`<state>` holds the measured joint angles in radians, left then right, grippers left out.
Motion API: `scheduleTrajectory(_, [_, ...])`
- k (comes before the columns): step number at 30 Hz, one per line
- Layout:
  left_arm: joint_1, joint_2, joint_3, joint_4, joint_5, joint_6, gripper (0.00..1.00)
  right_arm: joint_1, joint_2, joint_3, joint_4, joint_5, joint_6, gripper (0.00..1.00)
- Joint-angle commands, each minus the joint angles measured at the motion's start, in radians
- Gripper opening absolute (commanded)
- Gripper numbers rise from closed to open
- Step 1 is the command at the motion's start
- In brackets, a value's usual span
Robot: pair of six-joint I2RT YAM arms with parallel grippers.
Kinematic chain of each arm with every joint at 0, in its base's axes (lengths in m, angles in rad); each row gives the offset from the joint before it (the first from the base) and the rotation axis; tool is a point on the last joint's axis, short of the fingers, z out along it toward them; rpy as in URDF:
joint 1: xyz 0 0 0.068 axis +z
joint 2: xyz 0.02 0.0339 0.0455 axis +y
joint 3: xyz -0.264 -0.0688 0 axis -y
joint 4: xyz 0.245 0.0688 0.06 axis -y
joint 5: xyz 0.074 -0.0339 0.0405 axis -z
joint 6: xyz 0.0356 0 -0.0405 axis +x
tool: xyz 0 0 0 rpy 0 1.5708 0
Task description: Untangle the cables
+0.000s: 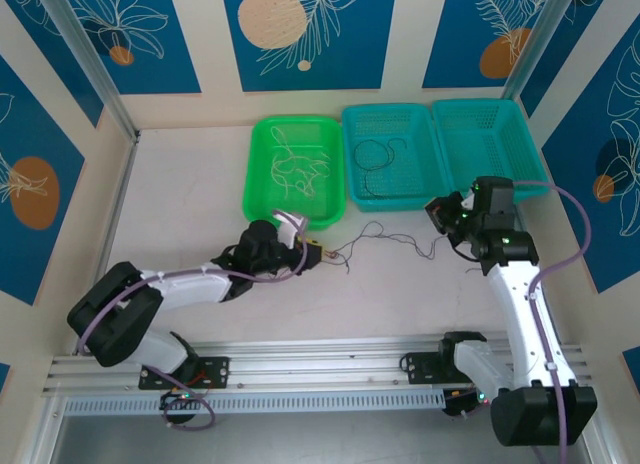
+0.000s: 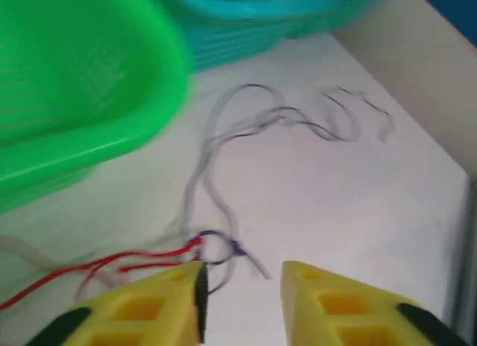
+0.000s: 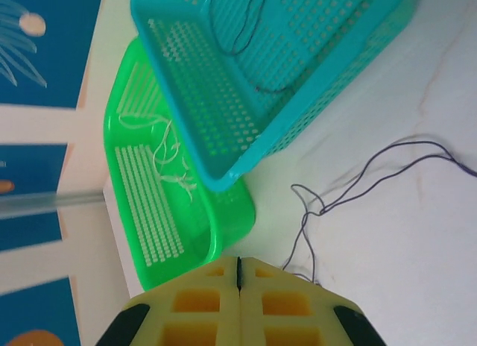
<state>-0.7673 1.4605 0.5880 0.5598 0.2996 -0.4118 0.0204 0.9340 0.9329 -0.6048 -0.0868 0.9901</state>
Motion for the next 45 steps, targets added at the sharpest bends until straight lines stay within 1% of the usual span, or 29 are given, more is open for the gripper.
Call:
scheduleTrajectory(1, [-0.07,0.073,0.106,0.078,0.147,0.085,0.51,0.089,0.003,0.026,0.031,0.024,-0.049,0.02])
scheduleTrajectory(3, [-0.093,0.139,0.17,0.044,0.097,0.097,0.59,0.126,0.008,0.034,0.031,0.058,-0.081,0.04])
scheduleTrajectory(4, [-0.101,0.175,0.211,0.008,0.049,0.095,0.6,0.142,0.015,0.037,0.016,0.1,-0.085,0.08])
scheduleTrajectory(5, [-0.108,0.211,0.247,-0.021,0.01,0.09,0.61,0.165,0.022,0.034,-0.001,0.15,-0.09,0.14])
scheduleTrajectory(7, [-0.112,0.277,0.283,0.009,0.001,0.084,0.62,0.202,0.05,0.025,-0.042,0.246,-0.094,0.24])
scheduleTrajectory(8, [-0.114,0.311,0.297,0.038,-0.003,0.079,0.63,0.207,0.073,0.021,-0.071,0.274,-0.078,0.26])
scheduleTrajectory(9, [-0.116,0.341,0.31,0.058,-0.008,0.082,0.64,0.204,0.09,0.014,-0.082,0.279,-0.073,0.27])
scheduleTrajectory(11, [-0.12,0.405,0.362,0.038,-0.027,0.119,0.67,0.191,0.122,-0.012,-0.075,0.251,-0.072,0.28])
scheduleTrajectory(15, [-0.121,0.502,0.436,0.007,-0.08,0.258,0.7,0.172,0.149,-0.043,-0.051,0.201,-0.064,0.29])
scheduleTrajectory(17, [-0.121,0.547,0.476,-0.027,-0.15,0.334,0.73,0.168,0.147,-0.047,-0.048,0.189,-0.069,0.29])
scheduleTrajectory(19, [-0.121,0.592,0.523,-0.068,-0.192,0.399,0.74,0.167,0.14,-0.05,-0.047,0.182,-0.078,0.29])
scheduleTrajectory(22, [-0.121,0.659,0.607,-0.156,-0.249,0.429,0.74,0.164,0.128,-0.057,-0.052,0.176,-0.081,0.3])
scheduleTrajectory(26, [-0.121,0.703,0.651,-0.217,-0.289,0.418,0.66,0.167,0.11,-0.085,-0.038,0.15,-0.074,0.3])
scheduleTrajectory(30, [-0.121,0.736,0.669,-0.279,-0.255,0.419,0.53,0.165,0.106,-0.119,-0.005,0.13,-0.051,0.31])
scheduleTrajectory(31, [-0.121,0.742,0.668,-0.29,-0.241,0.419,0.49,0.165,0.108,-0.126,0.004,0.124,-0.046,0.33])
scheduleTrajectory(33, [-0.121,0.748,0.662,-0.302,-0.219,0.418,0.39,0.165,0.117,-0.139,0.023,0.114,-0.037,0.36])
scheduleTrajectory(34, [-0.121,0.748,0.656,-0.304,-0.209,0.417,0.32,0.163,0.125,-0.146,0.032,0.109,-0.029,0.38])
scheduleTrajectory(35, [-0.122,0.746,0.648,-0.302,-0.192,0.415,0.26,0.164,0.133,-0.153,0.044,0.103,-0.021,0.43])
scheduleTrajectory(36, [-0.121,0.744,0.641,-0.299,-0.176,0.416,0.21,0.162,0.141,-0.161,0.06,0.09,-0.013,0.45])
scheduleTrajectory(40, [-0.121,0.698,0.58,-0.242,-0.094,0.402,0.0,0.156,0.194,-0.194,0.13,0.023,0.039,0.47])
scheduleTrajectory(44, [-0.121,0.62,0.494,-0.17,-0.051,0.351,0.0,0.141,0.254,-0.223,0.196,-0.029,0.108,0.48])
scheduleTrajectory(45, [-0.121,0.603,0.476,-0.155,-0.05,0.338,0.0,0.137,0.266,-0.232,0.214,-0.04,0.123,0.51])
